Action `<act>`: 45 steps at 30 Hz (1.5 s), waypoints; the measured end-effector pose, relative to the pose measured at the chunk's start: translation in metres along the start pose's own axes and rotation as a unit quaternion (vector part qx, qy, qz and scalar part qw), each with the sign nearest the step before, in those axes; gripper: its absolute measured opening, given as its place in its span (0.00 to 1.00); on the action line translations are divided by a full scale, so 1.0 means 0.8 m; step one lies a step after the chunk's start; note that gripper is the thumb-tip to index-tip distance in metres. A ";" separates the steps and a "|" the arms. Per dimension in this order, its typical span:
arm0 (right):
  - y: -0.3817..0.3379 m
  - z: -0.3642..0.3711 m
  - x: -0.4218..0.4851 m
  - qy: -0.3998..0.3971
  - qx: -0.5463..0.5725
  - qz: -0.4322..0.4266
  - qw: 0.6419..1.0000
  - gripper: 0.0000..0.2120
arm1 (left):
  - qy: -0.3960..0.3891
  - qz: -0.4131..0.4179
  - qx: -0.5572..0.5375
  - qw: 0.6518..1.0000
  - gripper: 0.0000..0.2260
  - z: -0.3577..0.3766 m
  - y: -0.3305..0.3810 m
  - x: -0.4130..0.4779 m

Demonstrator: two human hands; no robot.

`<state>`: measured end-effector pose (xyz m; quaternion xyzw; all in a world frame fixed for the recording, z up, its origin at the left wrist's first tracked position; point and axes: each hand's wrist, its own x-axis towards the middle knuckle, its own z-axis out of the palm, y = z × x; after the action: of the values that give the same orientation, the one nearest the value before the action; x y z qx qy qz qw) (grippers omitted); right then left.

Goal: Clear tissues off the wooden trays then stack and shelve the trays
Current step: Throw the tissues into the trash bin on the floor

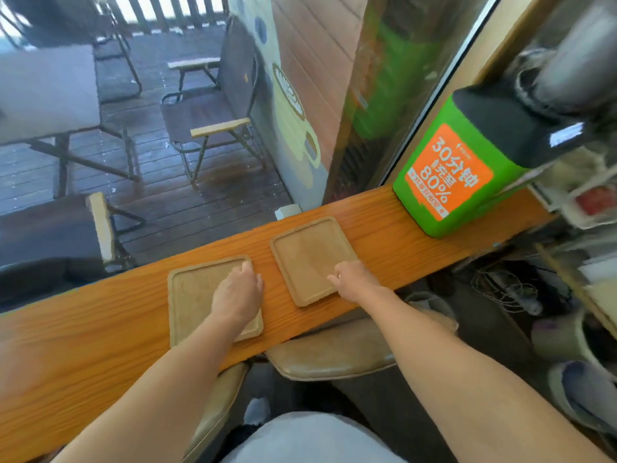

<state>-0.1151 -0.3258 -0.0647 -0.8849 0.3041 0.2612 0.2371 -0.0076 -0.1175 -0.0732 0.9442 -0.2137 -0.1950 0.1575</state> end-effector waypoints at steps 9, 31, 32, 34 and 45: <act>0.006 0.034 -0.173 0.186 0.073 0.070 0.977 0.16 | -0.040 0.184 0.039 0.981 0.16 -0.021 0.075 -0.072; 0.362 0.102 -0.354 0.257 0.181 0.244 0.917 0.14 | -0.121 0.434 0.231 0.862 0.15 0.171 0.368 -0.272; 0.386 0.108 -0.366 0.242 0.175 0.266 0.917 0.14 | -0.134 0.440 0.237 0.856 0.15 0.187 0.379 -0.286; 0.426 0.117 -0.385 0.220 0.170 0.297 0.913 0.13 | -0.160 0.443 0.244 0.848 0.15 0.213 0.396 -0.310; 0.477 0.106 -0.316 0.190 0.225 0.287 0.912 0.06 | -0.206 0.393 0.260 0.857 0.13 0.286 0.443 -0.234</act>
<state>-0.5661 -0.4404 -0.0743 -0.7157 0.6347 0.0697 0.2830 -0.3843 -0.3843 -0.0822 0.7264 -0.6378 -0.2441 -0.0777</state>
